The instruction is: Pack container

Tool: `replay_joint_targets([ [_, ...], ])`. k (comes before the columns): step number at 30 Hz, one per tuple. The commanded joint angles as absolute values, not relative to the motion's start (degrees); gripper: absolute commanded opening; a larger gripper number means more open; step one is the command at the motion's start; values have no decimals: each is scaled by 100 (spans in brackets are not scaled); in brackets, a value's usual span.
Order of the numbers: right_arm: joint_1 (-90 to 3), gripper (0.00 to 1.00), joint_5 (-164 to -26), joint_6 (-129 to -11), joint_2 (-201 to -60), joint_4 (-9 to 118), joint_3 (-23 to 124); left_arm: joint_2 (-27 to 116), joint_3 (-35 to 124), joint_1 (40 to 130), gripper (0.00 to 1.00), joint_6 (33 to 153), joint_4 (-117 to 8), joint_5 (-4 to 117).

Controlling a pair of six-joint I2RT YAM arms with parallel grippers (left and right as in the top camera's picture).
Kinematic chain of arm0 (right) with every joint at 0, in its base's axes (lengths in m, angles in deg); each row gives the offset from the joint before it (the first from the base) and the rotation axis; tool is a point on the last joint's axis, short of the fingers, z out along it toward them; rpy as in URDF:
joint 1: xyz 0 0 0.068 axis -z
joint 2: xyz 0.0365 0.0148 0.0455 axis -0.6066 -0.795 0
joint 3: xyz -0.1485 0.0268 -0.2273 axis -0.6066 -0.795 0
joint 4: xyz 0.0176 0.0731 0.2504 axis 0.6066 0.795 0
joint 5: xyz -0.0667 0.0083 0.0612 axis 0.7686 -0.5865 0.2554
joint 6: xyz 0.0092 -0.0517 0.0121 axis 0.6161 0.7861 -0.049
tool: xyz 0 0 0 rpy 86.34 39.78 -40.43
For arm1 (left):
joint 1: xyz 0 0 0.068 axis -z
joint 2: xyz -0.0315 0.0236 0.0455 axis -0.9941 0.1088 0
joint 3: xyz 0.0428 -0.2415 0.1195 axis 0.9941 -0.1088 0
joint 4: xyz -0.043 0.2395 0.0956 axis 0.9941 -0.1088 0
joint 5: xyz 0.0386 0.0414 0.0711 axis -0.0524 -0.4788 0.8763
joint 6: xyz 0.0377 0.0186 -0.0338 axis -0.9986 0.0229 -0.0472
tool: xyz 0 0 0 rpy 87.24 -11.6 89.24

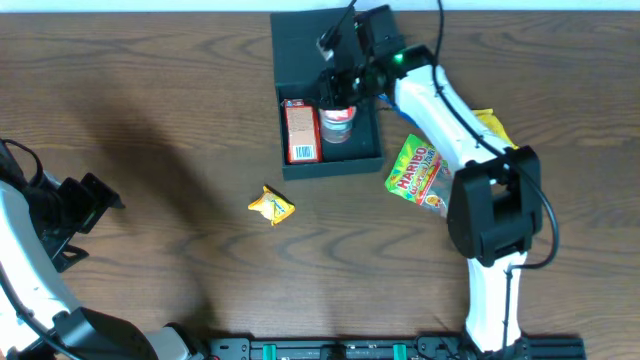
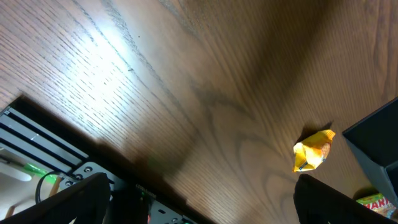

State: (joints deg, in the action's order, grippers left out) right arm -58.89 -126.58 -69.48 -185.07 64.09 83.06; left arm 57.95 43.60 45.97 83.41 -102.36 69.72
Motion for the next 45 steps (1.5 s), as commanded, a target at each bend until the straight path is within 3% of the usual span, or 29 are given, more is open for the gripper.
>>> replay_joint_targets([
  [1,-5821,2,-11674,-7018,-18435,6763,8328,5776,4423,4576,95,8341,-10253,6996],
  [10,-5812,2,-11080,-6872,-18264,7283,8328,5776,4423,4576,95,8341,-10253,6996],
  [17,-5810,2,-9819,-6876,-18262,7486,8328,5776,4423,4576,95,8341,-10253,6996],
  [29,-5805,1,-9633,-6811,-18020,7237,8328,5773,4423,4576,95,8341,-10253,6994],
  [36,-5921,25,-9583,-6024,-17707,7685,8328,5776,4423,4576,95,8343,-10251,6996],
  [45,-6260,26,-9152,-5438,-17709,8011,8317,5776,4423,4576,95,8341,-10253,6996],
])
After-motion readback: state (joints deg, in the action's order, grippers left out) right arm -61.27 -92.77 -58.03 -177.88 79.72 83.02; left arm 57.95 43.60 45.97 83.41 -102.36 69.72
